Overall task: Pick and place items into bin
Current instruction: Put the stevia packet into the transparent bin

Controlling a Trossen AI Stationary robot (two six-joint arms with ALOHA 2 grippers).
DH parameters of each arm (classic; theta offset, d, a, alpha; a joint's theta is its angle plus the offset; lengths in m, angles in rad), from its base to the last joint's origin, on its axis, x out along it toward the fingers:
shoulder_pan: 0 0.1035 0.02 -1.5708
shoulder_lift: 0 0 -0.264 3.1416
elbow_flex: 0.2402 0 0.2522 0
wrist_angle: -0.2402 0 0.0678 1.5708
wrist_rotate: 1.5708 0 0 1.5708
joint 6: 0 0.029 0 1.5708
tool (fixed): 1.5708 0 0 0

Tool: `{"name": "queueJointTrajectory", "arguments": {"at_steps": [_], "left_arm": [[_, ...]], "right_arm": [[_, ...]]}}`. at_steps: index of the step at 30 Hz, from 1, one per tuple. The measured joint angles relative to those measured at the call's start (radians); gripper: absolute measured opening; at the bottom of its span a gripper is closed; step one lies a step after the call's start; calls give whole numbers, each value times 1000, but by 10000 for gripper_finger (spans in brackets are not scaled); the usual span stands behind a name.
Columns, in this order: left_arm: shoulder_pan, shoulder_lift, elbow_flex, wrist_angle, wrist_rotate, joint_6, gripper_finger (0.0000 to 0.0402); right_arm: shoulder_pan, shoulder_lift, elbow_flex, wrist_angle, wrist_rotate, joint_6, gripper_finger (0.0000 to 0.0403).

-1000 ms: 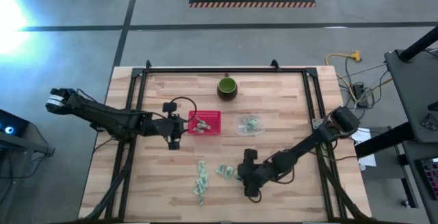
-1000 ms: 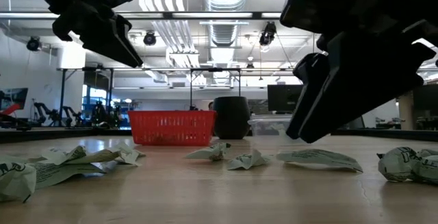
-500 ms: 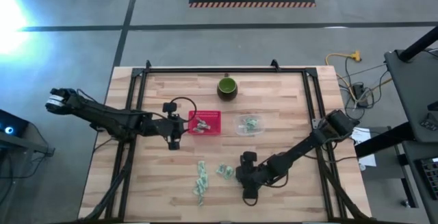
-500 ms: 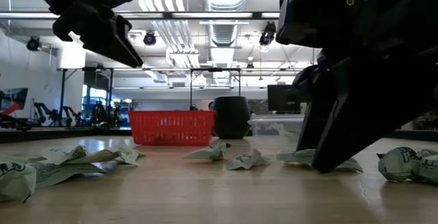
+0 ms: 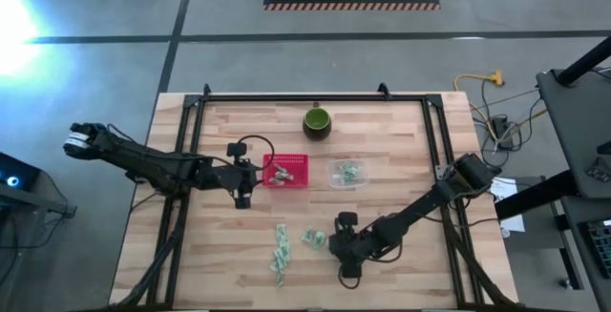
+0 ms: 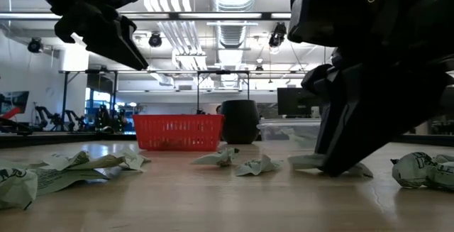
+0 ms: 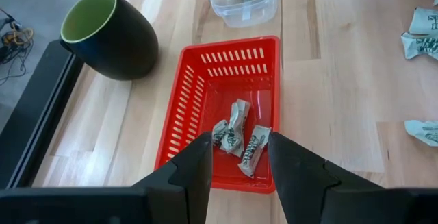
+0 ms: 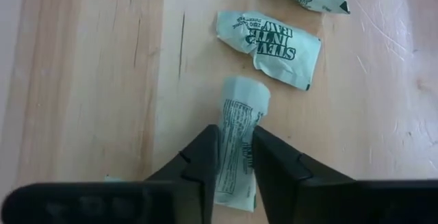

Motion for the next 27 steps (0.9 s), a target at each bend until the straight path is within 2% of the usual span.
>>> {"name": "queueJointTrajectory", "arguments": {"at_steps": [11, 22, 27], "left_arm": [[0, 0, 0, 0, 0, 0, 127], [0, 0, 0, 0, 0, 1, 127], [0, 0, 0, 0, 0, 1, 127]], "right_arm": [[-2, -16, 7, -21, 21, -53, 38], [-3, -125, 6, -195, 252, -51, 36], [-18, -182, 3, -299, 464, -78, 36]]}}
